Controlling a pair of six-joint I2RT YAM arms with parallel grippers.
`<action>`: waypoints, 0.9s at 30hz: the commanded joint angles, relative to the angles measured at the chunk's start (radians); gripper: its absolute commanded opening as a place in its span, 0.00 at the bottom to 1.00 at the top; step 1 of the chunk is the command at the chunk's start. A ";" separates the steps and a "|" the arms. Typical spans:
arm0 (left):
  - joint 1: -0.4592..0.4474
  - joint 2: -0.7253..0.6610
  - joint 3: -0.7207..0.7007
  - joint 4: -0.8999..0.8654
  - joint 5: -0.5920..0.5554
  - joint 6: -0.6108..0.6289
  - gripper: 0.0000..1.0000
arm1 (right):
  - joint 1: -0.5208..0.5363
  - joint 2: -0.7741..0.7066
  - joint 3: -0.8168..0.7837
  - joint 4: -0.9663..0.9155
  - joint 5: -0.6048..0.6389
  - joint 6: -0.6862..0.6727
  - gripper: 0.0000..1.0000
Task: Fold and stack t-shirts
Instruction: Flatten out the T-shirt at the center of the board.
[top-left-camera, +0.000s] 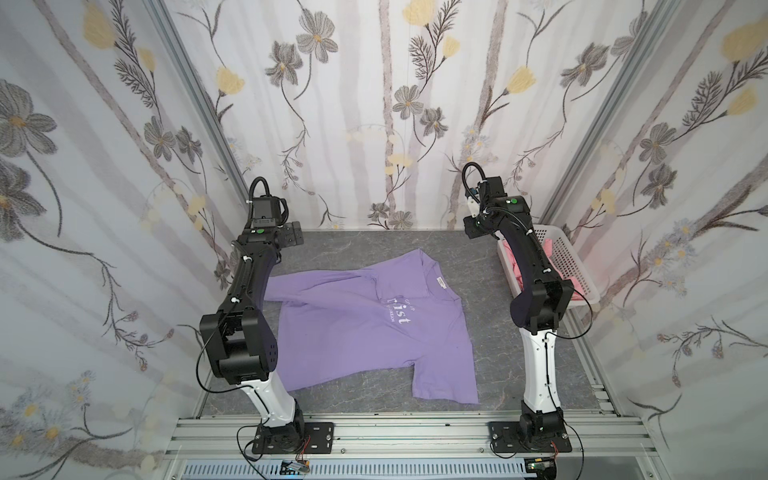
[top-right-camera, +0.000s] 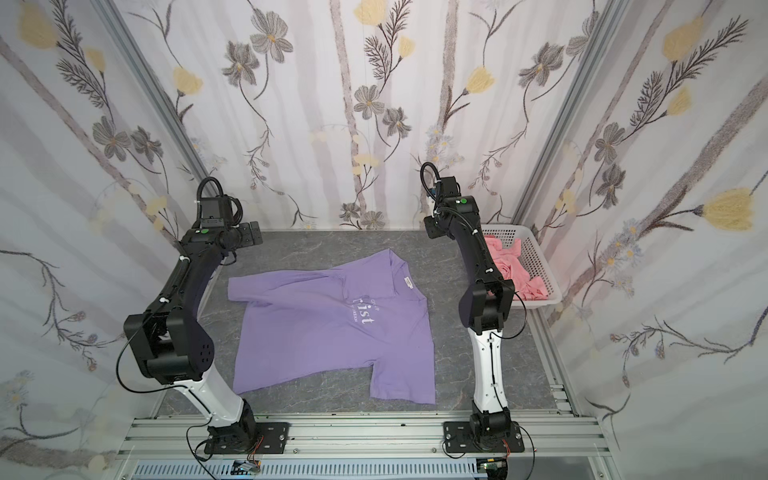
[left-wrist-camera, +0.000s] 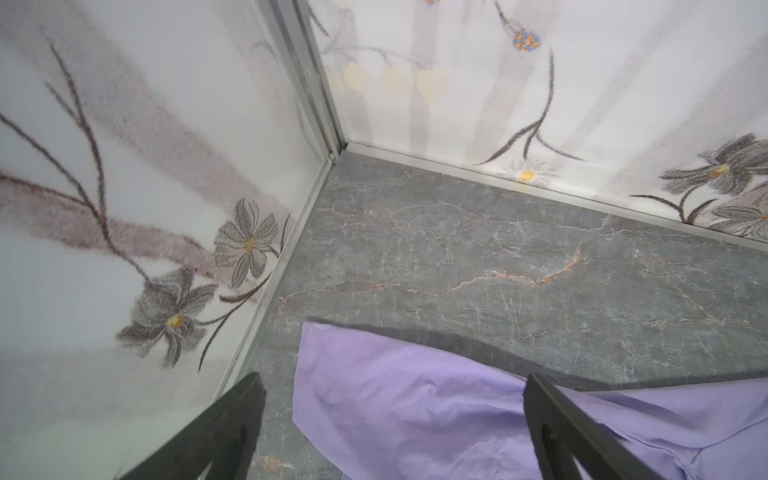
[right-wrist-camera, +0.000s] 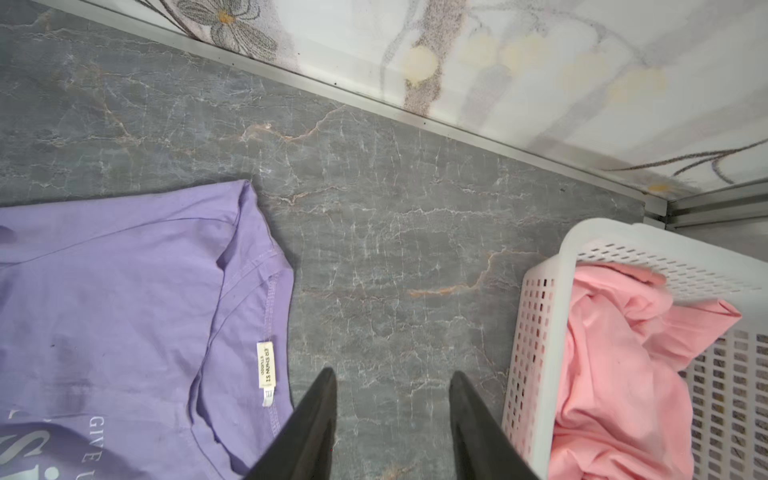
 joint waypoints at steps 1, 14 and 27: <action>-0.016 -0.004 0.083 -0.089 0.019 -0.008 1.00 | 0.000 -0.016 0.011 -0.036 -0.155 0.054 0.46; -0.137 -0.422 -0.711 0.109 0.147 -0.450 1.00 | 0.176 -0.157 -0.505 -0.042 -0.510 0.047 0.38; -0.182 -0.456 -0.941 0.190 0.109 -0.547 1.00 | 0.197 -0.012 -0.502 -0.035 -0.424 0.021 0.36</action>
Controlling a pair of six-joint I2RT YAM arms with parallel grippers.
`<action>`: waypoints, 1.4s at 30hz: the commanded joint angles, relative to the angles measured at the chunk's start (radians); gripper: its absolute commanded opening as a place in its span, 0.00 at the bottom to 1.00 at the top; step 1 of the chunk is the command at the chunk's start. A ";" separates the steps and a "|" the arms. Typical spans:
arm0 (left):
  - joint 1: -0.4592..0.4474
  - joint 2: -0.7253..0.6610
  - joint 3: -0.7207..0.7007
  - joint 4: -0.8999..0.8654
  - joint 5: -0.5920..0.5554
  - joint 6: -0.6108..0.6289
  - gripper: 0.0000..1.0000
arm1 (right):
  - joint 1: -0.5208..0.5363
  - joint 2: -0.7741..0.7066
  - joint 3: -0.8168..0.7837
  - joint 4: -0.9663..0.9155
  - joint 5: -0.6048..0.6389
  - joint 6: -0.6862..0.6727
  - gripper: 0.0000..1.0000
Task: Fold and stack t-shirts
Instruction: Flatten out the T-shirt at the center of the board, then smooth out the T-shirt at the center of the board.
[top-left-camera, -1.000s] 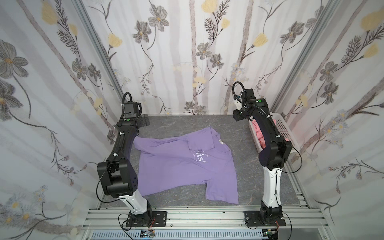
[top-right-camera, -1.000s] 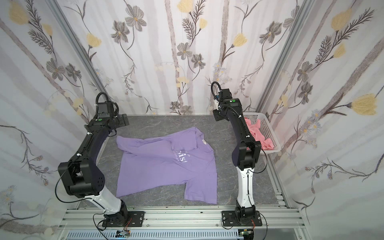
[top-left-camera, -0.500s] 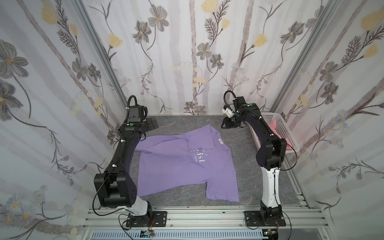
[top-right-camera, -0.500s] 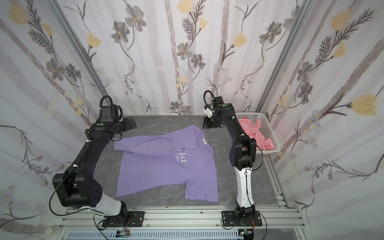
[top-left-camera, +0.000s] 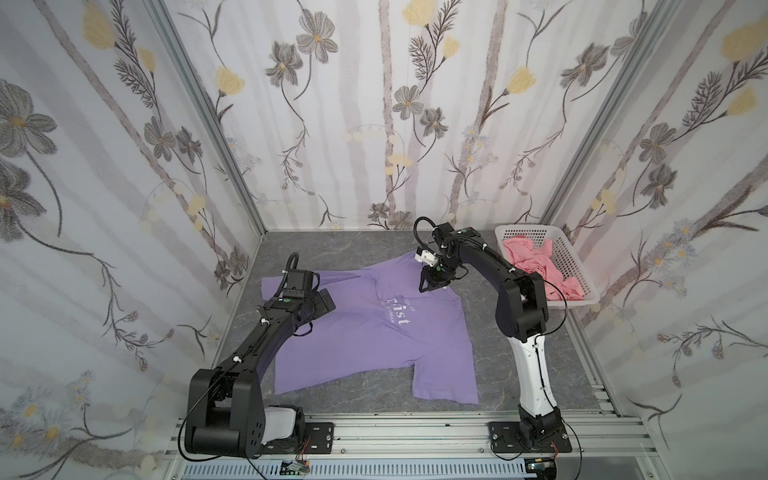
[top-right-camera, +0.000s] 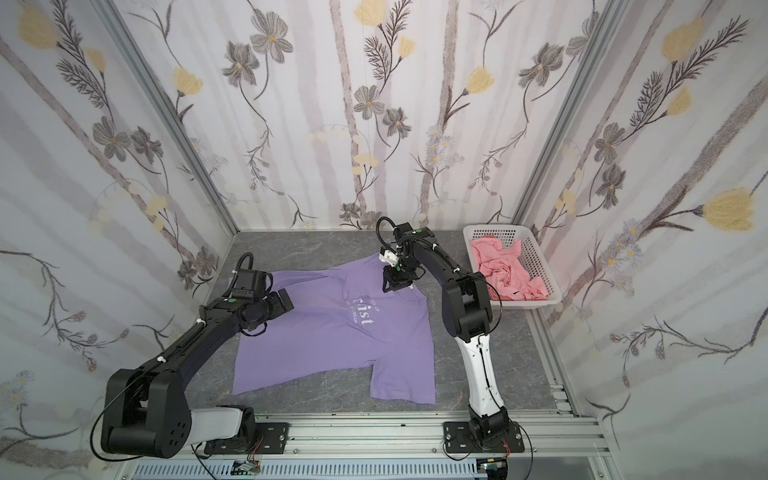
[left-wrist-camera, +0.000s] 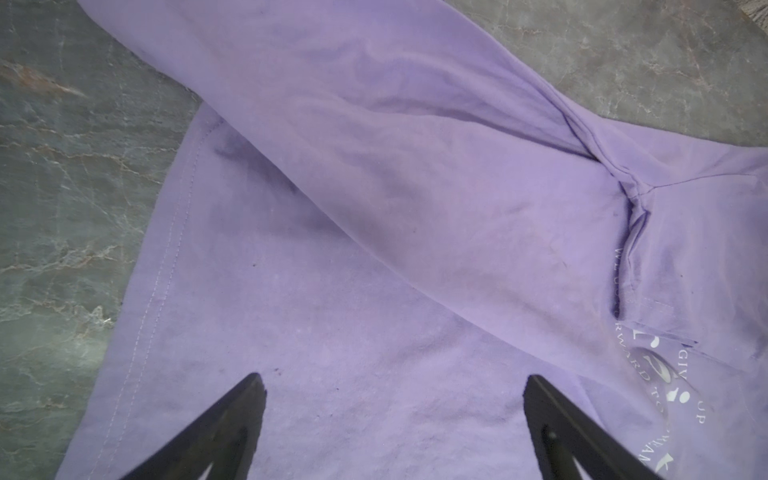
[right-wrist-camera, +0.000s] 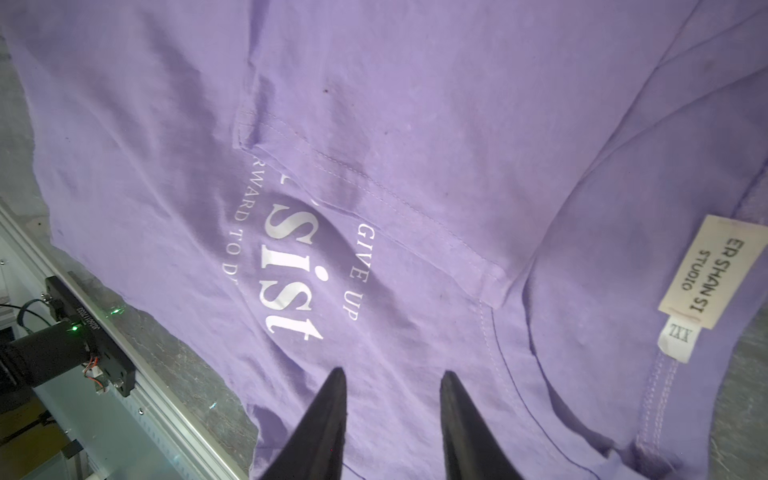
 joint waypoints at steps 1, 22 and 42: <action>-0.002 0.008 -0.031 0.062 -0.007 -0.042 1.00 | -0.015 0.040 0.024 -0.001 0.035 -0.014 0.36; -0.014 0.191 0.036 0.093 0.060 -0.034 1.00 | 0.011 0.178 0.141 -0.006 0.008 0.027 0.37; -0.028 0.214 0.018 0.075 0.083 -0.009 1.00 | 0.012 0.186 0.342 -0.055 0.076 0.034 0.00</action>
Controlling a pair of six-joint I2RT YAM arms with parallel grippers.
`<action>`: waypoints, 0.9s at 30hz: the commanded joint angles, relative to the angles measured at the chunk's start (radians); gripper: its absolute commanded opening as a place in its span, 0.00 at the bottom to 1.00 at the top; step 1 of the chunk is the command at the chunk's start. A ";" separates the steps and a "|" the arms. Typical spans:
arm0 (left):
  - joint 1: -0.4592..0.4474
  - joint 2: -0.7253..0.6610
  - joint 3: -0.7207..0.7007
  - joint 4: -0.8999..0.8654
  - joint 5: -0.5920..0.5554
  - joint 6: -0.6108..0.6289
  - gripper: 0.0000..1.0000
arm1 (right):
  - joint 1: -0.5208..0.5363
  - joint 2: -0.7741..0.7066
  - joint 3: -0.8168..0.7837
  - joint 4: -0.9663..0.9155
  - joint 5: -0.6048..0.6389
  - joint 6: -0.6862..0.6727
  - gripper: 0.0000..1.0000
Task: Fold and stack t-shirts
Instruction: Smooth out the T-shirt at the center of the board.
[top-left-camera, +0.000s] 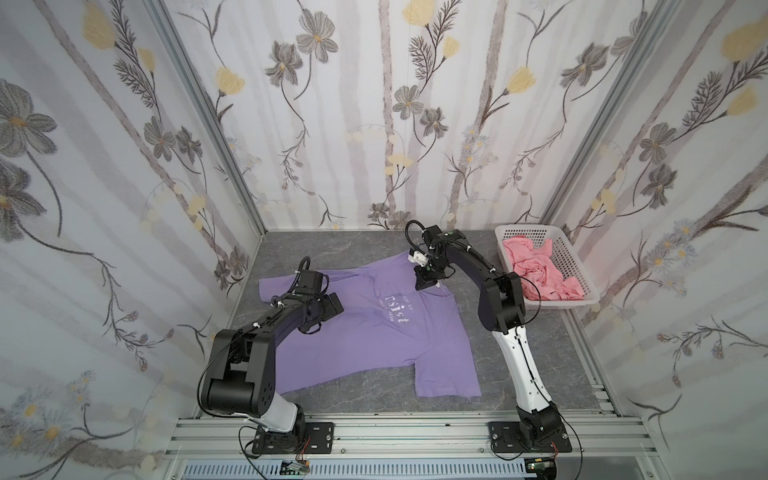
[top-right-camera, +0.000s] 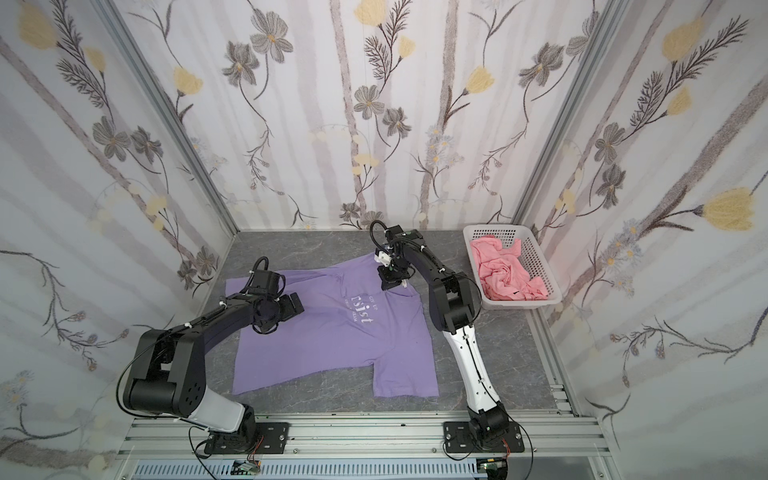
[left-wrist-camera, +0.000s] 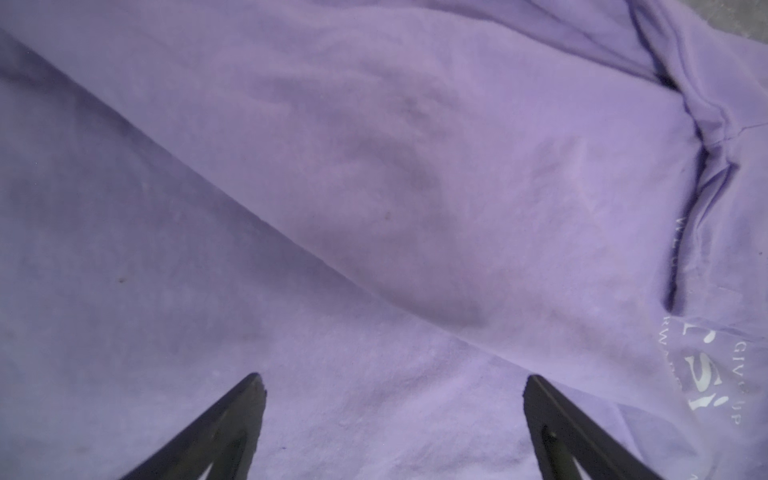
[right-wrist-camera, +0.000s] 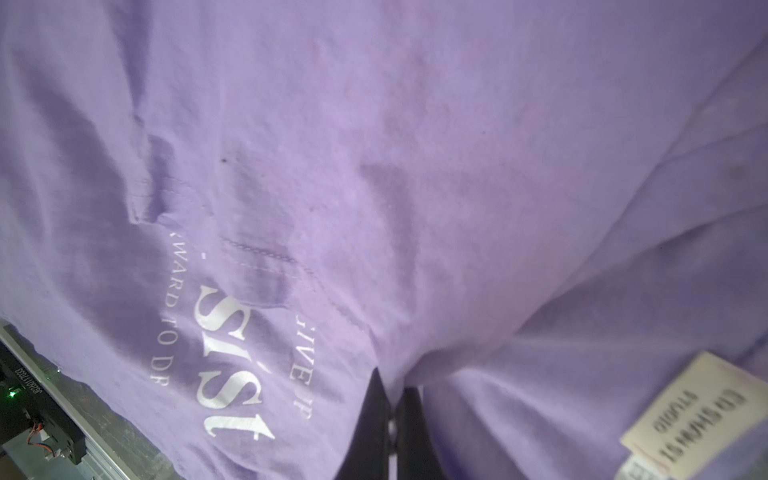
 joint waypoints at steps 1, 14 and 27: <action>-0.004 -0.001 -0.010 -0.007 0.006 0.007 1.00 | -0.015 -0.037 0.056 -0.027 0.037 0.008 0.00; -0.007 -0.013 -0.030 -0.018 0.010 0.017 1.00 | -0.073 -0.064 0.065 -0.082 -0.006 0.079 0.46; -0.009 -0.055 0.023 -0.045 0.007 0.027 1.00 | -0.117 -0.258 -0.196 -0.075 0.025 0.009 0.46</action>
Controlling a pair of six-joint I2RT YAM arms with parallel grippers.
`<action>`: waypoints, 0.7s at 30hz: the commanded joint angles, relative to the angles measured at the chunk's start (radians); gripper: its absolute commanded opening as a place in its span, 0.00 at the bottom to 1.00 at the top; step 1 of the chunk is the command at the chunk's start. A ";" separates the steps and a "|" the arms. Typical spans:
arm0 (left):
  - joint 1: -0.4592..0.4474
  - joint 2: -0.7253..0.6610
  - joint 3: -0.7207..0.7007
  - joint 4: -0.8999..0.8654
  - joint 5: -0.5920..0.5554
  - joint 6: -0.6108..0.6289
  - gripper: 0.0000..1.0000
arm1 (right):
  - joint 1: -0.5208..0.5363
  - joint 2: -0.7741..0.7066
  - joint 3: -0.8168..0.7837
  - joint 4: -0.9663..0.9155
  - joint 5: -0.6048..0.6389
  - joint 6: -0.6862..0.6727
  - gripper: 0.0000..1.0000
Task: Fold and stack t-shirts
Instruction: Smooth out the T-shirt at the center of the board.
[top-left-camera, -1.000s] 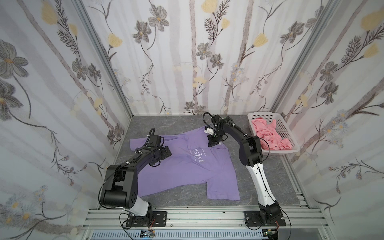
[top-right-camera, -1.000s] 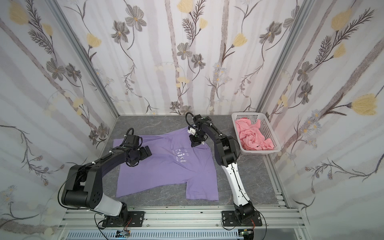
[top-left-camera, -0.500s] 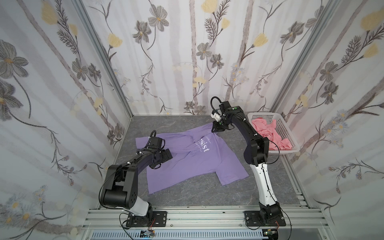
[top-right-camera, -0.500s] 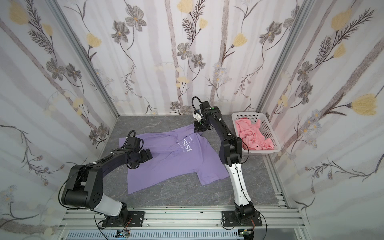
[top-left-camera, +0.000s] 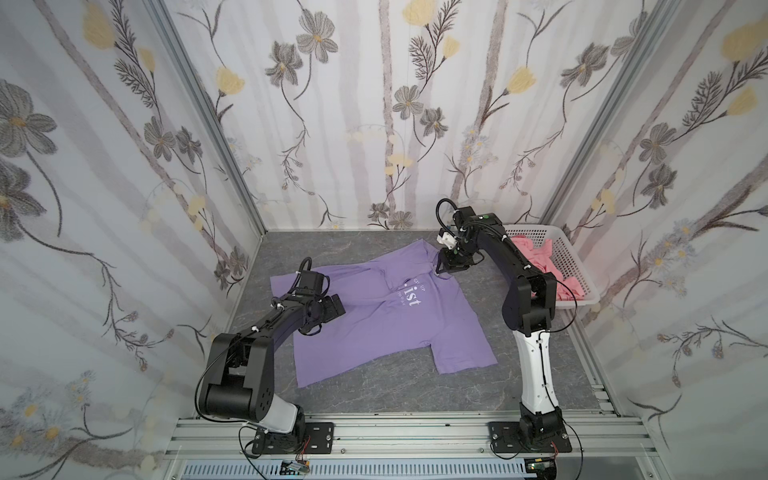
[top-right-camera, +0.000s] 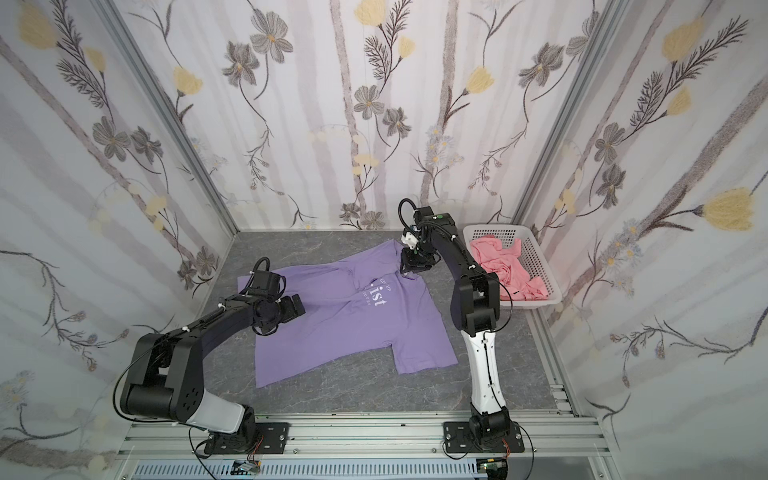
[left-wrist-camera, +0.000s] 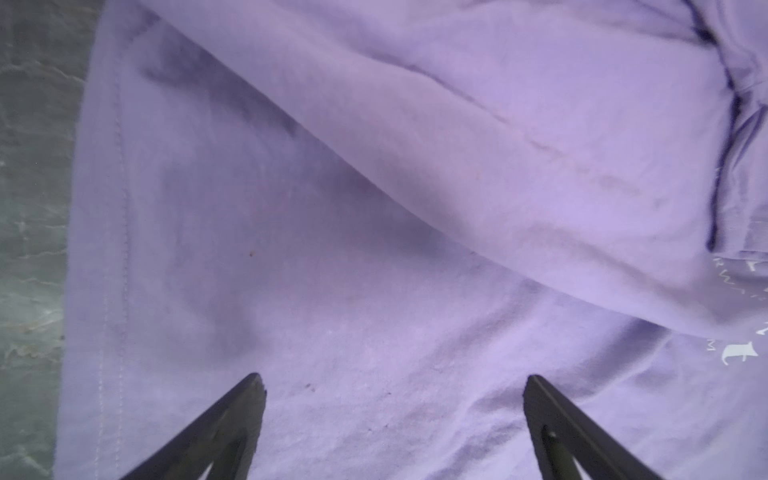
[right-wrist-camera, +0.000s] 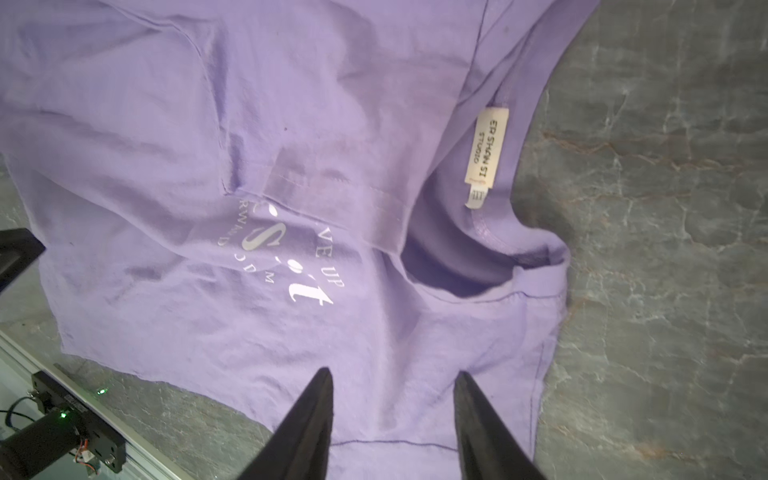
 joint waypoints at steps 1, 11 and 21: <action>0.000 -0.017 0.020 -0.020 -0.017 0.007 1.00 | 0.013 -0.046 -0.076 -0.004 -0.035 -0.024 0.47; -0.001 0.000 0.042 -0.005 -0.009 0.000 1.00 | 0.055 -0.069 -0.428 0.191 -0.117 0.010 0.45; -0.001 -0.060 0.011 -0.033 -0.032 0.023 1.00 | 0.038 -0.220 -0.764 0.272 -0.117 0.039 0.43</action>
